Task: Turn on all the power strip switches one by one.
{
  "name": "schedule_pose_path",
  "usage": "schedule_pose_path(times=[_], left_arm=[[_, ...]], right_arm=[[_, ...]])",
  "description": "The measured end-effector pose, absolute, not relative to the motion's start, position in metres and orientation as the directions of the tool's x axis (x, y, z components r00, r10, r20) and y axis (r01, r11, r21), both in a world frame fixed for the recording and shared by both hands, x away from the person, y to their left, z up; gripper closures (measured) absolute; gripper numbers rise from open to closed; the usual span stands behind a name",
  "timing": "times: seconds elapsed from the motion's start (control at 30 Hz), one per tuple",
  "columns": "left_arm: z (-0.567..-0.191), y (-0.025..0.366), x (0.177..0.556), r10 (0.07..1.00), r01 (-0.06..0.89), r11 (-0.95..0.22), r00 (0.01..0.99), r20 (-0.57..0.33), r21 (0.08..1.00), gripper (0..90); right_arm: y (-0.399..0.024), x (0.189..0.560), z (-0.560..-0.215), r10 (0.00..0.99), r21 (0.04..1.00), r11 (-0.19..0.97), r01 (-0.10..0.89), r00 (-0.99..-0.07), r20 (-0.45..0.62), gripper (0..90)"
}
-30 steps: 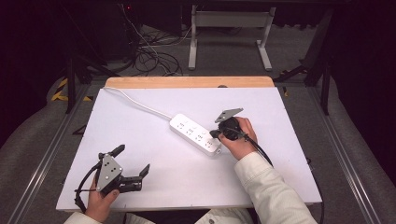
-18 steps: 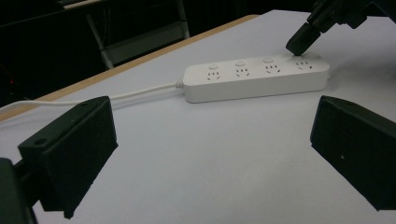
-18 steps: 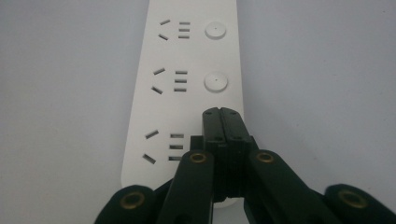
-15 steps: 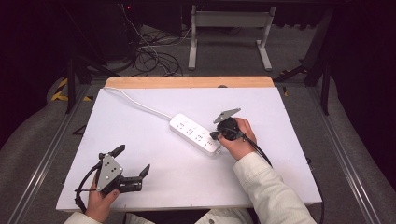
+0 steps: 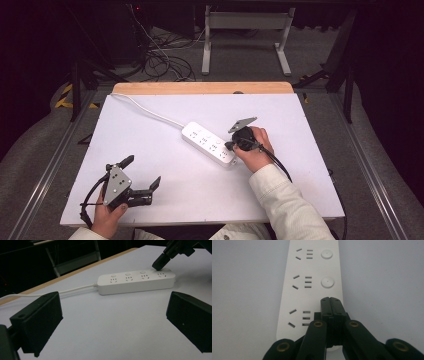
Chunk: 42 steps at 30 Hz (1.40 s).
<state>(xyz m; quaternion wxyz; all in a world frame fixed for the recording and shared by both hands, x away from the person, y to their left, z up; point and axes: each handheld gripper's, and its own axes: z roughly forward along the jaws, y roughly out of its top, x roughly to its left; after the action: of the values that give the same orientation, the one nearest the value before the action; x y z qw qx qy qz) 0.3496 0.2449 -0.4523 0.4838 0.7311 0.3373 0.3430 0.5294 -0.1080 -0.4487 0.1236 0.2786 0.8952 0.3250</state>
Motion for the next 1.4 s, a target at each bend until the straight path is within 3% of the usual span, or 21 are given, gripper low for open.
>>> schedule_pose_path(times=[1.17, 1.27, 1.4], left_arm=[[-0.452, 0.244, 0.349, 0.826, 0.168, -0.306, 0.536, 0.174, 0.937, 0.9], [-0.452, 0.245, 0.349, 0.827, 0.166, -0.306, 0.535, 0.175, 0.937, 0.9], [-0.453, 0.247, 0.351, 0.829, 0.17, -0.303, 0.533, 0.171, 0.938, 0.9]], right_arm=[[-0.104, 0.531, -0.447, 0.618, 0.611, 0.628, 0.482, -0.786, -0.015, 90.0], [-0.101, 0.527, -0.44, 0.604, 0.664, 0.627, 0.409, -0.793, -0.082, 90.0], [-0.095, 0.523, -0.425, 0.578, 0.733, 0.582, 0.352, -0.813, -0.068, 90.0]])
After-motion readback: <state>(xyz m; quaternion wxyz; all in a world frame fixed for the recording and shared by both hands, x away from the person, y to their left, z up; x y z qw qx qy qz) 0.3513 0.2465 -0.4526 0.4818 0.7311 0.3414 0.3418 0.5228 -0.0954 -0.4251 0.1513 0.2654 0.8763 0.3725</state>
